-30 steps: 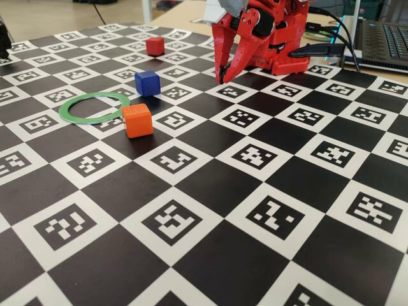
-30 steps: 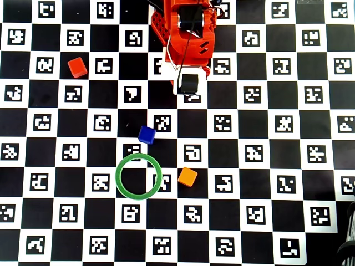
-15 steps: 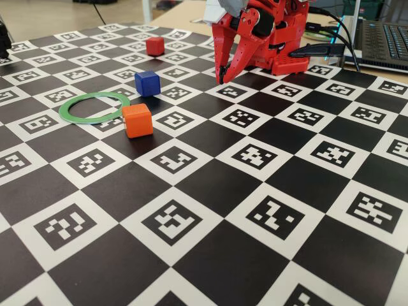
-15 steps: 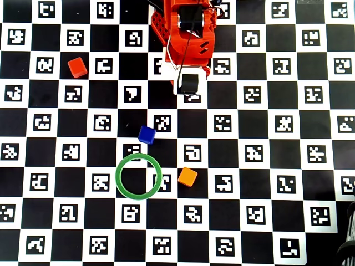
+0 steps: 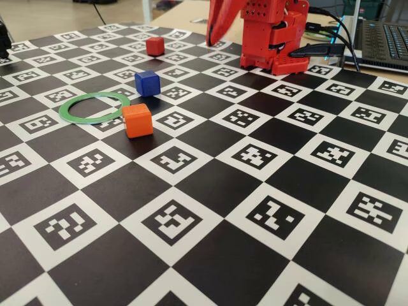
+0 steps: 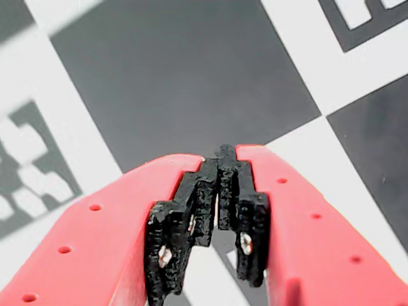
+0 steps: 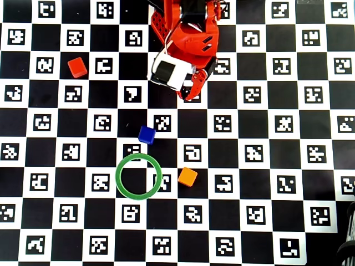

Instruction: Grab the red cube then put it in the green circle then put the blue cube on top and finally the orange cube on top

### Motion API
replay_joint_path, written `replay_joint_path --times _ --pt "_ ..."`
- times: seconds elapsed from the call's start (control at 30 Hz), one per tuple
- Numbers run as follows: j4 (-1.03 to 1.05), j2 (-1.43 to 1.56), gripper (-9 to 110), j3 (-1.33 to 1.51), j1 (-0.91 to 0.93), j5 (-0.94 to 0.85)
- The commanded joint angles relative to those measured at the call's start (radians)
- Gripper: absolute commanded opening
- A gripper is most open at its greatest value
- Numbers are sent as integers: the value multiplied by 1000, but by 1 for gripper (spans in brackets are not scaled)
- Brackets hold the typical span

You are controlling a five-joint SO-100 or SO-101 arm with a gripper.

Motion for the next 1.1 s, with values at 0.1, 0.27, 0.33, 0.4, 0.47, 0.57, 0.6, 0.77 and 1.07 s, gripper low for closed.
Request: replay_joint_path --times 0.1,0.27,0.33,0.4,0.47,0.57,0.6,0.77,1.07 --pt "224 -376 2 -611 144 137" --pt "405 -583 17 -870 275 195" --pt "456 -652 21 -945 336 210" --pt "491 -712 25 -1006 403 232" --pt "518 -761 30 -1054 472 239" --pt "538 -813 41 -1106 580 241" --pt "545 -833 43 -1126 609 238" --pt "551 -920 45 -1167 756 175" --pt "549 -1005 49 -1175 930 15"
